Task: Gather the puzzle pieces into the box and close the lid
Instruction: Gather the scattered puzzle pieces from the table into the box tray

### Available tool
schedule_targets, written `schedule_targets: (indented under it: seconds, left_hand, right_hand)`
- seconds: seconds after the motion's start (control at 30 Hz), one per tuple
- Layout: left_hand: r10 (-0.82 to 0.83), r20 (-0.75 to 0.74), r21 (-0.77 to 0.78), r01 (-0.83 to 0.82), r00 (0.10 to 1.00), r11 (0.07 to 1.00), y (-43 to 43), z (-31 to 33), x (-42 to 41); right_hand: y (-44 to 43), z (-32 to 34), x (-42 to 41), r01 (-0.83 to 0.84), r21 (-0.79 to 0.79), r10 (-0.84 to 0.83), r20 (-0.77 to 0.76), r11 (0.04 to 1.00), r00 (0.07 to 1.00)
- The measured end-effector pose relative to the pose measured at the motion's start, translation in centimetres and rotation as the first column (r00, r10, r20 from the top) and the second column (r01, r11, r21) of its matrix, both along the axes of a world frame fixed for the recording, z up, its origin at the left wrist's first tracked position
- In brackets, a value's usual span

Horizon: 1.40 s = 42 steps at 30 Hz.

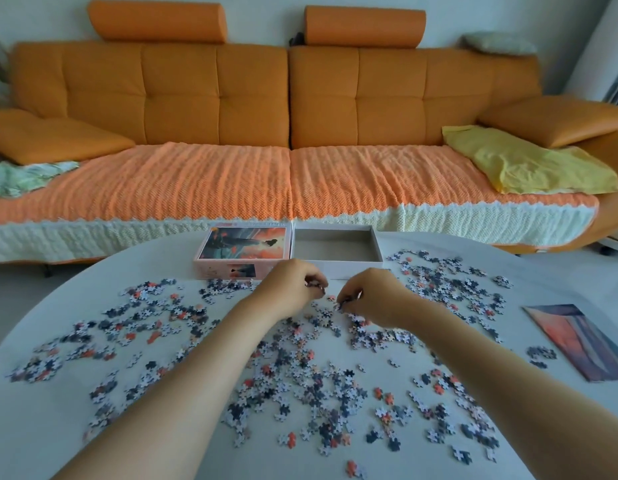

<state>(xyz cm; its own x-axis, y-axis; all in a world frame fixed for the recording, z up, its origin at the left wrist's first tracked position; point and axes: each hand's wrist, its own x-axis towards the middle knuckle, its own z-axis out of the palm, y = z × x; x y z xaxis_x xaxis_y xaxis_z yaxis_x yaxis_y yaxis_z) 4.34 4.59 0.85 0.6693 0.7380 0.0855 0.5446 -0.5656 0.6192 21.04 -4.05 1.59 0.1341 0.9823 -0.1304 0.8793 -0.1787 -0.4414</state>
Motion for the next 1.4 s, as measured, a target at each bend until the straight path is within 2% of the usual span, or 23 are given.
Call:
schedule_targets:
  seconds: [0.17,0.3,0.33,0.43,0.6,0.83,0.97,1.1,1.2,1.33,1.4]
  left_hand:
    - [0.048,0.142,0.078,-0.060,0.989,0.995,2.1,1.7,2.3]
    - [0.058,0.156,0.196,-0.088,0.986,0.977,3.8,1.3,4.2]
    - [0.059,0.137,0.215,-0.088,0.989,0.973,4.3,0.7,4.5]
    - [0.047,0.039,0.247,-0.055,0.998,0.967,5.3,-1.3,4.9]
    - [0.027,0.015,0.244,-0.030,1.000,0.969,5.7,-1.4,4.8]
    - [-0.038,-0.095,0.301,0.065,0.995,0.951,4.2,-1.3,3.4]
    - [-0.079,-0.229,0.249,0.137,0.970,0.959,2.5,-0.6,2.2]
    - [-0.091,-0.271,0.192,0.147,0.958,0.970,0.2,0.3,0.9]
    - [-0.109,-0.245,0.189,0.158,0.963,0.969,-1.4,0.3,0.0]
    - [-0.069,-0.104,0.385,0.104,0.992,0.917,-3.1,-0.1,-1.1]
    - [-0.080,-0.086,0.401,0.109,0.993,0.910,-4.1,-0.3,-1.4]
  right_hand:
    - [2.4,2.7,1.7,0.109,0.165,-0.095,-0.089,0.980,0.991]
    - [5.6,2.8,2.9,0.114,0.360,-0.141,0.049,0.926,0.989]
    - [6.3,2.3,3.4,0.102,0.345,-0.142,0.093,0.933,0.985]
    - [7.3,0.7,4.1,0.086,0.159,-0.117,0.198,0.984,0.973]
    - [6.9,0.4,4.3,0.159,0.266,-0.175,0.039,0.951,0.984]
    - [3.7,0.7,3.3,0.003,0.173,-0.041,0.218,0.985,0.975]
    - [2.2,0.4,3.0,0.040,0.106,-0.059,0.186,0.994,0.981]
    - [0.5,0.3,2.5,0.034,0.092,-0.049,0.168,0.995,0.985]
    - [-1.2,0.6,1.7,0.006,0.104,-0.023,0.164,0.995,0.986]
    - [-3.5,0.9,1.5,-0.051,0.271,-0.024,0.266,0.961,0.964]
    - [-4.3,0.9,1.1,-0.066,0.265,-0.013,0.284,0.962,0.959]
